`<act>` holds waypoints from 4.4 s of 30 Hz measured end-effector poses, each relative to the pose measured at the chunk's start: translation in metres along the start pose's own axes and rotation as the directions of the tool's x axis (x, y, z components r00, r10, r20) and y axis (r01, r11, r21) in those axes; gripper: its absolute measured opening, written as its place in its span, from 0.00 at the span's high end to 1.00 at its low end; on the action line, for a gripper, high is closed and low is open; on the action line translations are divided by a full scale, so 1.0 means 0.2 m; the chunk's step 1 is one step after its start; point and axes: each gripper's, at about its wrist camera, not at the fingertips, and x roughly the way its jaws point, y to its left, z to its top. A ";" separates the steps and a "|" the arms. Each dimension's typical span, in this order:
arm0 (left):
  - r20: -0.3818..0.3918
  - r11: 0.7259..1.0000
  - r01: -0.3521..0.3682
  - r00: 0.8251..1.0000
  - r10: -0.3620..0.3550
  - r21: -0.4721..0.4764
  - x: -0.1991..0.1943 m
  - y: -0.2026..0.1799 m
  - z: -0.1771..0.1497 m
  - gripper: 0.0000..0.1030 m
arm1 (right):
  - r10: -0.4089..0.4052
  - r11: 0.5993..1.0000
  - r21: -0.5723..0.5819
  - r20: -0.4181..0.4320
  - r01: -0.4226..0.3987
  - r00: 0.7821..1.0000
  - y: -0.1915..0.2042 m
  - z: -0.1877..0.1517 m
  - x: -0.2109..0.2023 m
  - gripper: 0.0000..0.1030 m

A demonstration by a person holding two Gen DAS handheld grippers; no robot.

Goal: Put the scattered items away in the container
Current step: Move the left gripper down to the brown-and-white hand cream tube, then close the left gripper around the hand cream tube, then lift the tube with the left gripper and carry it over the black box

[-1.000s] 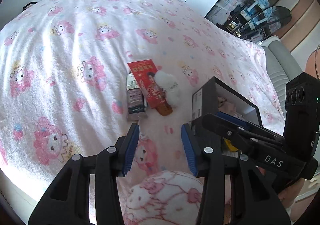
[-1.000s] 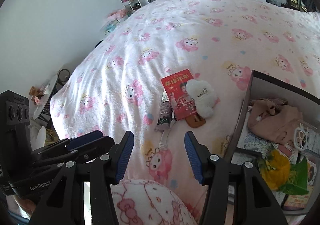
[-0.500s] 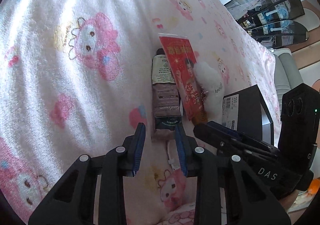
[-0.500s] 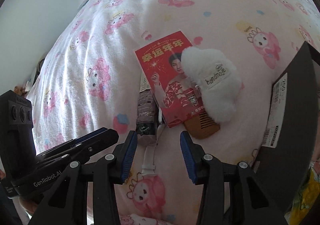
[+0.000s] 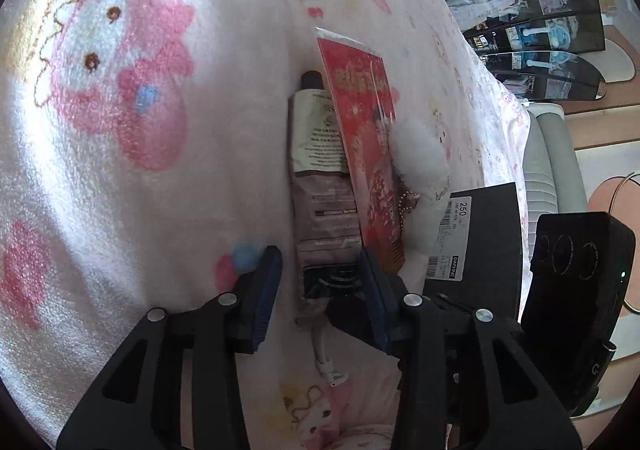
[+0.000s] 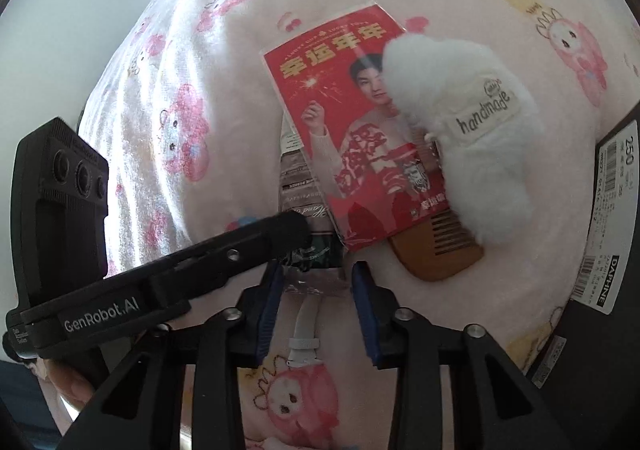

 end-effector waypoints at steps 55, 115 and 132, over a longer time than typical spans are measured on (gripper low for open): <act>0.155 0.987 -0.046 0.985 0.070 -0.154 -0.45 0.24 -0.30 0.74 | 0.029 0.995 -0.095 0.001 -0.028 1.000 0.24 0.01 -0.08 0.76; 0.198 0.967 -0.100 0.969 0.148 -0.234 -0.50 0.33 -0.31 0.66 | 0.081 0.993 -0.077 -0.078 -0.087 0.994 0.22 0.12 0.01 0.63; 0.188 0.988 -0.071 0.981 0.045 0.135 -0.49 -0.57 -0.52 0.66 | 0.109 0.992 0.027 0.258 -0.120 0.960 -0.17 -0.46 -0.85 0.63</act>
